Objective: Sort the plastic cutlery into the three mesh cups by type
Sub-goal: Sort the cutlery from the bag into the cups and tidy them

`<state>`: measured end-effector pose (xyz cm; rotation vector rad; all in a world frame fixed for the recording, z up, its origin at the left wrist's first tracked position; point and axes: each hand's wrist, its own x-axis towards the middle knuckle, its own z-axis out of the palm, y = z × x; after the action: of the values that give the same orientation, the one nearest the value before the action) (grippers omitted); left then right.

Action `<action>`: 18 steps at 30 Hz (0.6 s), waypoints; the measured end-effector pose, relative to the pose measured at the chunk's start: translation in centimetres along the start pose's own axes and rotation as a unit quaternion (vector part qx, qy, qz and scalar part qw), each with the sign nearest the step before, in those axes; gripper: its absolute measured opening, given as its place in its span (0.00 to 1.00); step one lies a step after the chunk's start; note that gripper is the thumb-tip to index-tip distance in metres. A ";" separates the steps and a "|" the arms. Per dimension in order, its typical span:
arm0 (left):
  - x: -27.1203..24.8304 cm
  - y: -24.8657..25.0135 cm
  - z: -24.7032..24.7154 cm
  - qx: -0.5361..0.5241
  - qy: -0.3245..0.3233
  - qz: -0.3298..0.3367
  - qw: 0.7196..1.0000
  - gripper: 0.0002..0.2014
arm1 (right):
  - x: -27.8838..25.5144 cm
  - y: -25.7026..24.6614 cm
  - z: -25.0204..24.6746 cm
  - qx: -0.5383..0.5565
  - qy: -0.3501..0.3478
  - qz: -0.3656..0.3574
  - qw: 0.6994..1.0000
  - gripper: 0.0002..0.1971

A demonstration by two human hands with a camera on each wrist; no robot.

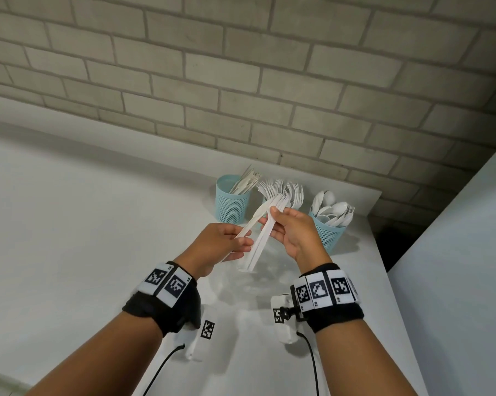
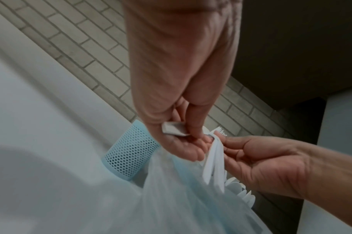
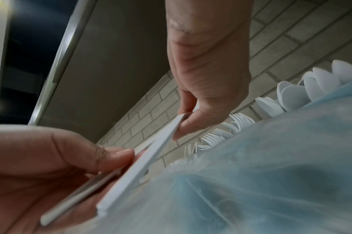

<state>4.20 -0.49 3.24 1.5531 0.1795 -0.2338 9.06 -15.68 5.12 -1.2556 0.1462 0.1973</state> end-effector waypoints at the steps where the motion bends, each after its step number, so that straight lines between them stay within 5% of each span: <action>1: 0.1 0.1 0.0 0.006 0.002 0.003 1.000 0.10 | 0.1 0.0 0.0 -0.006 0.004 -0.003 1.000 0.03; 8: 1.4 1.4 -0.7 0.051 0.005 0.011 0.999 0.11 | 1.1 -0.7 -0.2 -0.009 0.056 -0.025 0.998 0.13; 15: 4.4 5.0 -1.9 -0.040 0.041 0.170 0.984 0.13 | 3.1 -5.4 0.3 -0.028 0.197 -0.251 0.947 0.06; 18: 6.1 6.6 -2.3 -0.126 0.062 0.219 0.965 0.17 | 4.2 -5.7 0.8 -0.084 0.238 -0.305 0.918 0.10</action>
<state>11.87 1.62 7.98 1.3139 -0.0394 0.2288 14.47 -16.30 9.76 -1.4446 0.1496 -0.6539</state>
